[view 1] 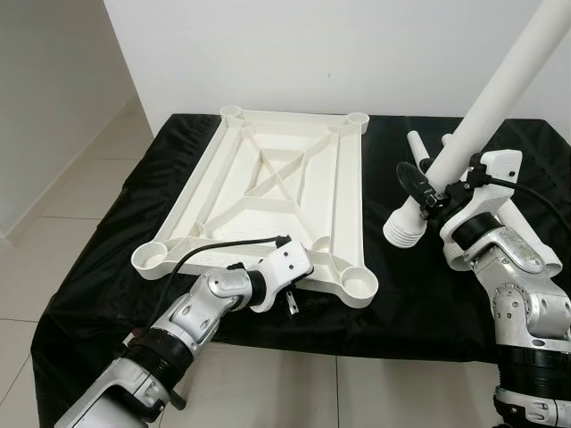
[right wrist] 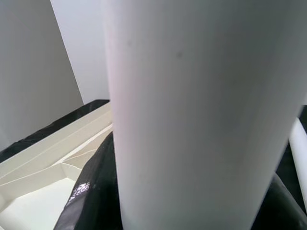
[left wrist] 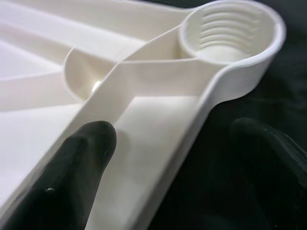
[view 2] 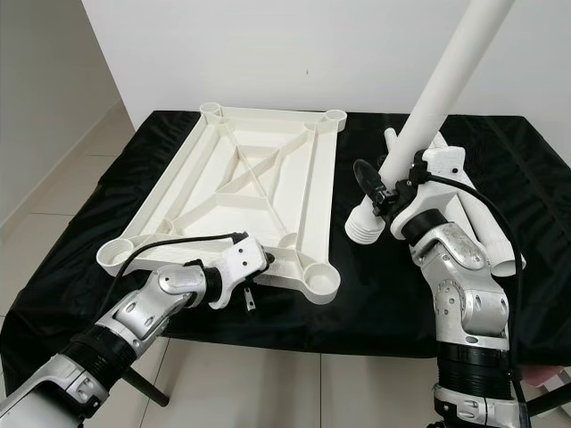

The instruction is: Building children table

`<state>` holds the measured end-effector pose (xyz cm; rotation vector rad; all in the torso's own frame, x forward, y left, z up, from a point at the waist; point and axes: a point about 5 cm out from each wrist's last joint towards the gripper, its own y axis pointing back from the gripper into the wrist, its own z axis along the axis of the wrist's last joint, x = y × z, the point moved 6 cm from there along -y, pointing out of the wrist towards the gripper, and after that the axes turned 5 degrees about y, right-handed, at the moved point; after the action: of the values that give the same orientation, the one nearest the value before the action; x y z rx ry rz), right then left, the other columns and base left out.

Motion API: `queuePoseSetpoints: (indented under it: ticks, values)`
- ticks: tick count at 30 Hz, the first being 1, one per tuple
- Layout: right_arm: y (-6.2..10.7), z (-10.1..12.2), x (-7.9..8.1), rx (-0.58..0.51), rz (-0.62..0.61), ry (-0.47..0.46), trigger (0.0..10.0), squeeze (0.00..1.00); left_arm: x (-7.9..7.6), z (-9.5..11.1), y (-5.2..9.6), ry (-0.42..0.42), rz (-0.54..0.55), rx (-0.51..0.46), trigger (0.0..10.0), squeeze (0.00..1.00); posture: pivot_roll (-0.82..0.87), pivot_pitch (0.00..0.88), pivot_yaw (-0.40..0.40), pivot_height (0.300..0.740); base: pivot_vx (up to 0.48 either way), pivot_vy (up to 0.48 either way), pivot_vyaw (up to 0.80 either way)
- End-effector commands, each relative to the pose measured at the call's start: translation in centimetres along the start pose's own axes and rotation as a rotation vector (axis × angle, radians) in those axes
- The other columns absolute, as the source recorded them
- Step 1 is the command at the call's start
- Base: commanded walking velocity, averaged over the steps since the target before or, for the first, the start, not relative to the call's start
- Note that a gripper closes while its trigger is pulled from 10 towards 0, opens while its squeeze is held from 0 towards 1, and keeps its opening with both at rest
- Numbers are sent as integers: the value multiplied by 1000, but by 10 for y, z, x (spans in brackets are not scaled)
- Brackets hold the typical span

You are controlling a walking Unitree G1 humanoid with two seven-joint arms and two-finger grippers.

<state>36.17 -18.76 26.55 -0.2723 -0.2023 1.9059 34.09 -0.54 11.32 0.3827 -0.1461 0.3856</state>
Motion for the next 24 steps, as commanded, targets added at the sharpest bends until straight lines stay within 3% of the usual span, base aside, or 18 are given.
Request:
queuePoseSetpoints:
  ticks: [1, 5, 6, 9, 10, 11, 12, 13, 15, 16, 22, 23, 24]
  values:
    - [0, 6, 3, -17, 15, 3, 10000, 0, 17, -9, 5, 15, 64, 55, 10000, 0, -154, 57, 99, 740, 0, 0, 0]
    - [-1, 7, 4, -19, 21, 5, 10000, 0, 23, -12, 7, 16, 53, 88, 10000, 0, -151, 57, 99, 740, 0, 0, 0]
    - [-1, 8, 4, -19, 22, 6, 10000, 0, 20, -15, 8, 6, 17, 110, 8039, 0, -151, 60, 101, 740, 0, 0, 0]
    - [-1, 8, 4, -19, 23, 7, 10000, 0, 18, -17, 9, -2, -11, 123, 8039, 0, -151, 60, 101, 740, 0, 0, 0]
    - [-1, 8, 4, -18, 24, 8, 10000, 0, 13, -20, 10, -18, -54, 147, 4706, 0, -151, 60, 101, 740, 0, 0, 0]
    - [-1, 8, 5, -18, 25, 10, 10000, 0, 9, -24, 12, -43, -96, 171, 2980, 0, -152, 61, 103, 740, 0, 0, 0]
    - [-1, 8, 5, -18, 25, 10, 10000, 0, 9, -24, 12, -43, -96, 171, 2980, 0, -152, 61, 103, 740, 0, 0, 0]
    - [-1, 8, 5, -17, 25, 11, 10000, 0, 5, -27, 13, -61, -128, 191, 1765, 0, -153, 63, 105, 740, 0, 0, 0]
    - [-1, 8, 5, -17, 26, 12, 10000, 0, 3, -29, 14, -71, -147, 203, 1765, 0, -153, 63, 105, 740, 0, 0, 0]
    - [0, 8, 5, -17, 24, 11, 10000, 0, 0, -29, 14, -75, -168, 204, 0, 0, -155, 64, 108, 740, 0, 0, 0]
    - [1, 9, 3, -17, 16, 12, 10000, 0, -6, -20, 8, -94, -215, 187, 0, 0, -158, 65, 113, 740, 0, 0, 0]
    - [2, 9, 3, -17, 13, 13, 10000, 0, -9, -12, 3, -96, -224, 168, 1373, 0, -159, 65, 115, 740, 0, 0, 0]
    - [2, 9, 3, -17, 13, 13, 10000, 0, -9, -12, 3, -96, -224, 168, 1373, 0, -159, 65, 115, 740, 0, 0, 0]
